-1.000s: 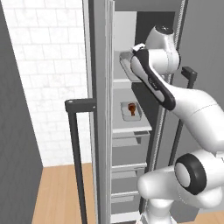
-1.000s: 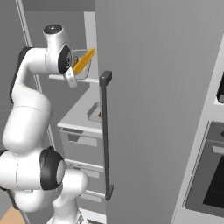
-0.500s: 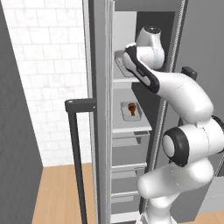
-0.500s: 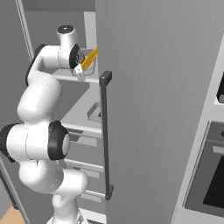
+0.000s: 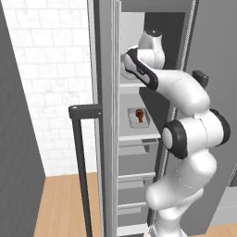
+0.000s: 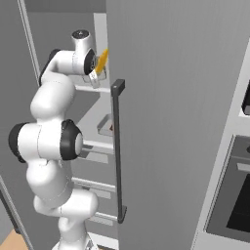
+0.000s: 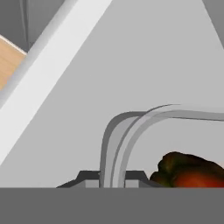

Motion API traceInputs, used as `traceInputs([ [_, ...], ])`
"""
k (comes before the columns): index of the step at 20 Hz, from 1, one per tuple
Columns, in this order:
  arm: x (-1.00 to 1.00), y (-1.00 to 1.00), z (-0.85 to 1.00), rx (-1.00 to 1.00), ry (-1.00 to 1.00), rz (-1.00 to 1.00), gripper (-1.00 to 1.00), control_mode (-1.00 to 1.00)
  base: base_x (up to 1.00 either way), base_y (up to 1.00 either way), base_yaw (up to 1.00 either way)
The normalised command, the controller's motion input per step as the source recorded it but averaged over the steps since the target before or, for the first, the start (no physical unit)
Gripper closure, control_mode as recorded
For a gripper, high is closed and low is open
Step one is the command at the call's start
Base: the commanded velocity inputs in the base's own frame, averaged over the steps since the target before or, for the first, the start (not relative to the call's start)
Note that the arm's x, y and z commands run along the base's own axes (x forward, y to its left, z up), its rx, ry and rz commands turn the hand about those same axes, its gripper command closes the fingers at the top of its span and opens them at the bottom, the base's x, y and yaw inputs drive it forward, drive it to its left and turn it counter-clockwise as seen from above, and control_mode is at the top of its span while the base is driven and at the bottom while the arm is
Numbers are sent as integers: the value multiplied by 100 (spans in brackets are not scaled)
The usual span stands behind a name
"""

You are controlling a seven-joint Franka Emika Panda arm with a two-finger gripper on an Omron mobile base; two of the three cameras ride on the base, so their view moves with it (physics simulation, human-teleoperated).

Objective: Take the meat container that has the chicken drumstick and place it on the second highest rack of the freezer. Then take the vegetable container that has the bell pepper and corn and place it on the highest rack of the freezer.

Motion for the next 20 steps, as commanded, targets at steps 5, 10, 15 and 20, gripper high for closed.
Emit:
traceInputs([
  [5, 49, 0, 0, 0, 0, 0, 100, -100, 0, 0, 0],
  [10, 37, 1, -4, 0, 0, 0, 100, -100, 0, 0, 0],
  [15, 19, 0, -29, 0, 0, 0, 100, -100, 0, 0, 0],
  [20, 11, 3, -12, 0, -1, 0, 100, -100, 0, 0, 0],
])
